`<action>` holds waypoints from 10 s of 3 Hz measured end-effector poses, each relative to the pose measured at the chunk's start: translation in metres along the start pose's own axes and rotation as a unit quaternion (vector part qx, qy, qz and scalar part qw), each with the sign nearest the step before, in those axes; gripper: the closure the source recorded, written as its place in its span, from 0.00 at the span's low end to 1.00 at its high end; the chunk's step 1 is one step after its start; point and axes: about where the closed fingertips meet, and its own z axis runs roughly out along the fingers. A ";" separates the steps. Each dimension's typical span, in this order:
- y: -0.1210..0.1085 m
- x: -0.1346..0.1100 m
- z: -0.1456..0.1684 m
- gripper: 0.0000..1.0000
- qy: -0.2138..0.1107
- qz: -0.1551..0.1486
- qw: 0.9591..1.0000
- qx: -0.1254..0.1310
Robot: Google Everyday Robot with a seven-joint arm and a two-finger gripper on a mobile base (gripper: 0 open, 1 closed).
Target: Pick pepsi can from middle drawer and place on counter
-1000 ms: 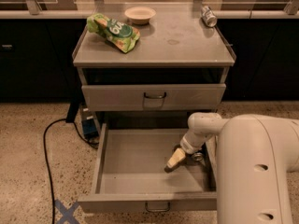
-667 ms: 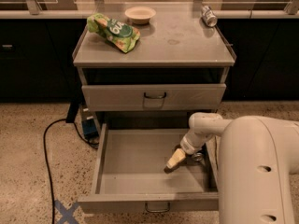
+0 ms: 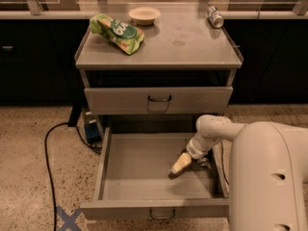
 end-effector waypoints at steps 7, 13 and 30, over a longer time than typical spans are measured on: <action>-0.012 0.006 -0.001 0.00 0.017 0.019 0.998 0.054; -0.035 0.013 0.026 0.00 0.045 0.051 0.995 0.067; 0.085 -0.083 -0.567 1.00 -0.368 -0.304 0.868 -0.136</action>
Offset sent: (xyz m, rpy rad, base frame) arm 0.0223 -0.0580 0.1180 -0.0884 -0.2713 -0.1628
